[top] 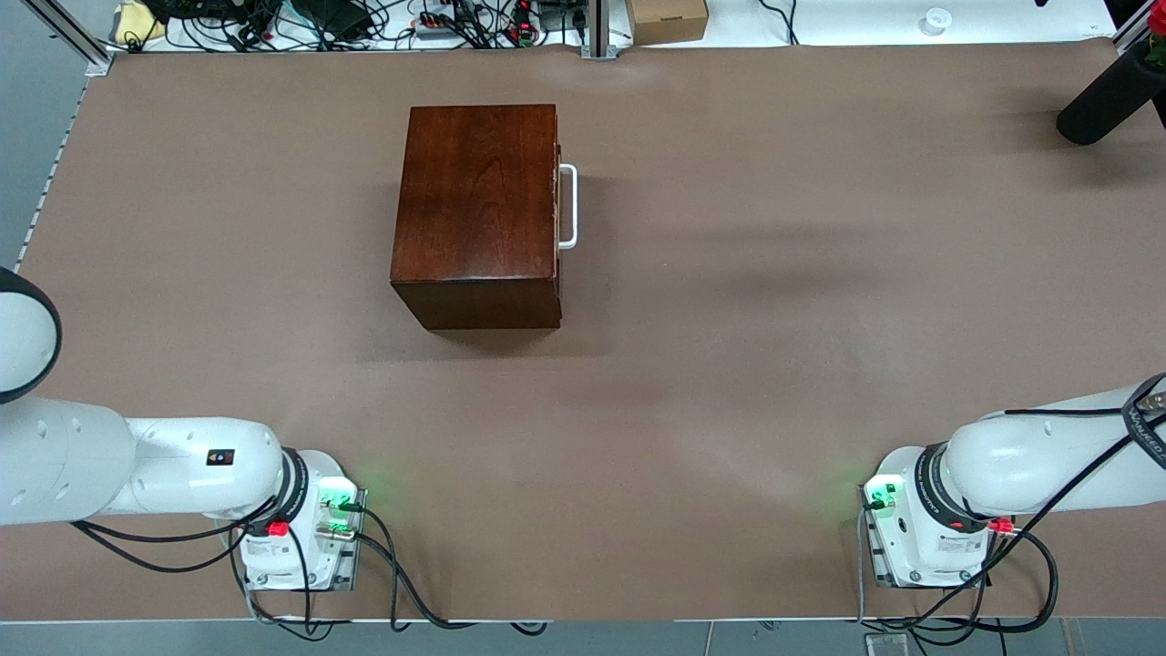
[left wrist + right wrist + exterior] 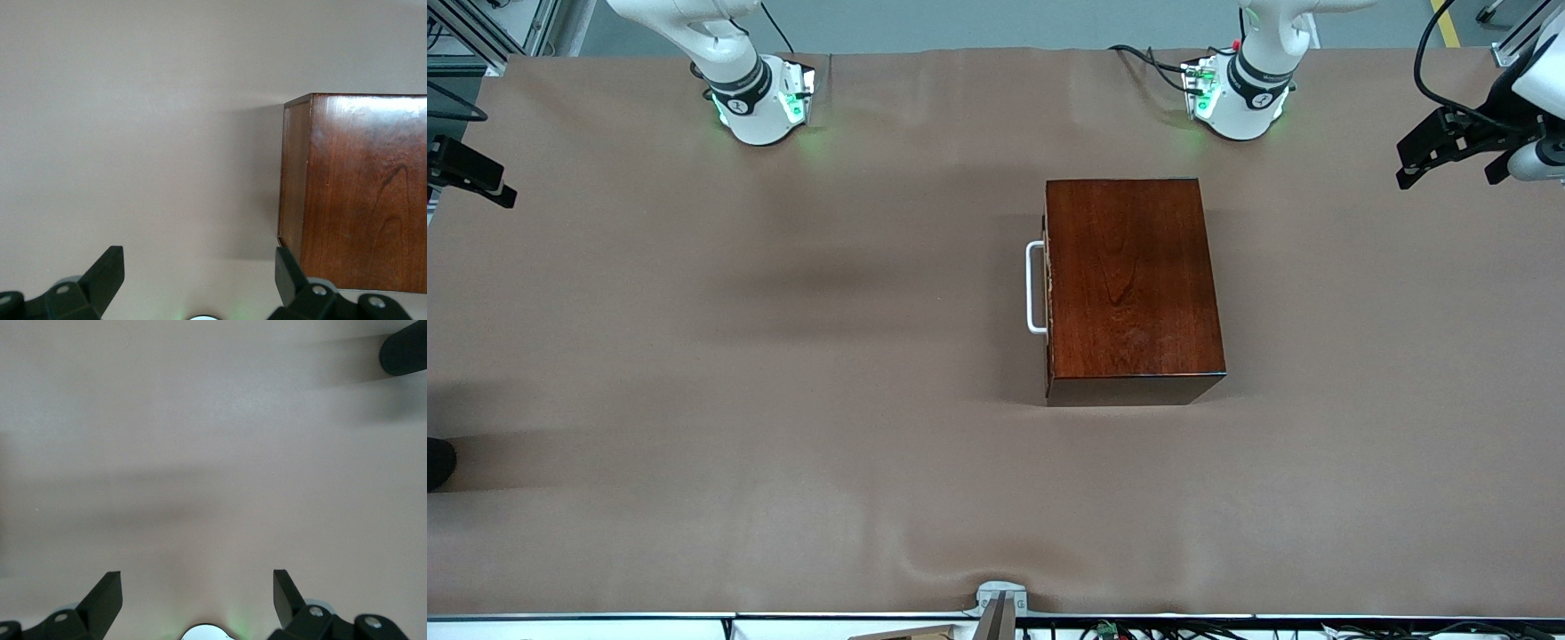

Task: Open drawer, take yellow block, close drawer
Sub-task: 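Reach the left gripper down to the white drawer handle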

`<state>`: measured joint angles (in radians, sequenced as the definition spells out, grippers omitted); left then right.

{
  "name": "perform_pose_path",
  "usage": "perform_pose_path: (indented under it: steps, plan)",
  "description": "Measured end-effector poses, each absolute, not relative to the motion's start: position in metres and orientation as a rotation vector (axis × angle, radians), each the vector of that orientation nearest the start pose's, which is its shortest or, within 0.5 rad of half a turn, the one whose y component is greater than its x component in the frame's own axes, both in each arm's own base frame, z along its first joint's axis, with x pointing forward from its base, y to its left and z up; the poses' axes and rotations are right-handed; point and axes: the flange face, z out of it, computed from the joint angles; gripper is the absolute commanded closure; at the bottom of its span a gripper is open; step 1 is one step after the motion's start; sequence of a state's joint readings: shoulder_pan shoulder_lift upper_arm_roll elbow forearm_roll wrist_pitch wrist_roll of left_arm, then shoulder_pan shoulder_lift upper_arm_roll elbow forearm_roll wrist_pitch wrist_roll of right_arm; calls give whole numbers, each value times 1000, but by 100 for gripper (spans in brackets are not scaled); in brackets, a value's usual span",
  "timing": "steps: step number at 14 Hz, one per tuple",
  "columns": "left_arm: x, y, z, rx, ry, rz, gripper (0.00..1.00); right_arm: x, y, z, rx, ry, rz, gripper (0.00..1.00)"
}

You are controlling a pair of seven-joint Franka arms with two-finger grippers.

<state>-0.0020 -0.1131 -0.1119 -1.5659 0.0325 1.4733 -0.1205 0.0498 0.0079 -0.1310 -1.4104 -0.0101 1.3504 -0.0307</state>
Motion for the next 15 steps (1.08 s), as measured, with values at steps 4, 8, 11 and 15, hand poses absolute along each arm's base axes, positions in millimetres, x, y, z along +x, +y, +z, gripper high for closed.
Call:
perform_pose_path:
  steps: [4, 8, 11, 15]
  plan:
    - [504, -70, 677, -3099, 18, -36, 0, 531, -44, 676, -3146, 82, 108, 0]
    - [504, -194, 646, -3094, 139, 36, 0, 531, -43, 676, -3146, 79, 108, 0]
    - [508, -299, 605, -3110, 60, 119, 0, 531, -43, 676, -3146, 79, 104, 0]
    - [510, -401, 539, -3035, 44, 91, 0, 532, -43, 676, -3147, 79, 94, 0]
